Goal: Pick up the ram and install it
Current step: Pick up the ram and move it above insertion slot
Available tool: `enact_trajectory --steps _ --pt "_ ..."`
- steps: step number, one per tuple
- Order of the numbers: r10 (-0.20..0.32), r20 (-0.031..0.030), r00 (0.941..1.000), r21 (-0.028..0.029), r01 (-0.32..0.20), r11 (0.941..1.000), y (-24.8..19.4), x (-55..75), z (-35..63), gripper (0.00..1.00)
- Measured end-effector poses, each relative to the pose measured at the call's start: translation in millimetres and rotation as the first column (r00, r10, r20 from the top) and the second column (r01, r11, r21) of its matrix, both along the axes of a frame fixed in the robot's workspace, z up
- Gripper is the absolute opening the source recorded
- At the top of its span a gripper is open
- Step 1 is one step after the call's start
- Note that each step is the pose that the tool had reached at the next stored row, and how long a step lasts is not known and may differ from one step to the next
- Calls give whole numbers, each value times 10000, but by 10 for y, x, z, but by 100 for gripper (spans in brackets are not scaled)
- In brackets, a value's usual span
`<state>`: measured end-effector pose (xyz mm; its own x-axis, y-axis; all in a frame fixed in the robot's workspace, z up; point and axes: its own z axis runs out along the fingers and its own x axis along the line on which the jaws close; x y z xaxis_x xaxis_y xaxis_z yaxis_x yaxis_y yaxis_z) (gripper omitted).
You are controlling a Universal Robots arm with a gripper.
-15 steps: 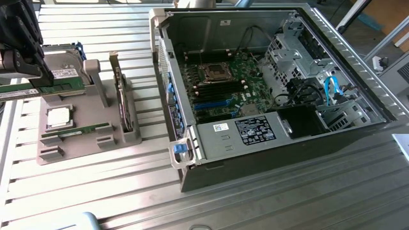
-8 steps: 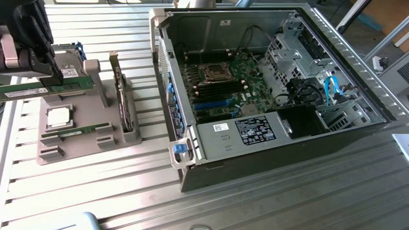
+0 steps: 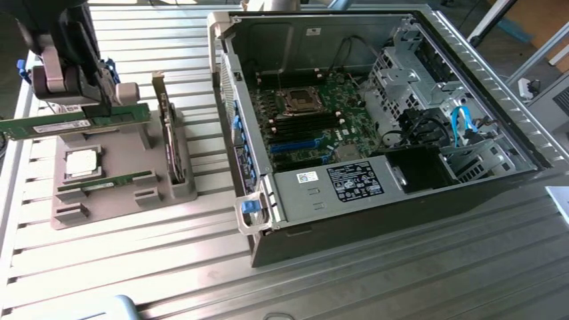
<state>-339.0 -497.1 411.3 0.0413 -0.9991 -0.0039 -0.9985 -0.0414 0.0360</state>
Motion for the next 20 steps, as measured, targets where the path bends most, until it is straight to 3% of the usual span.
enact_trajectory --steps 20 --pt "0 -9 10000 0 0 10000 -3 595 0 12"
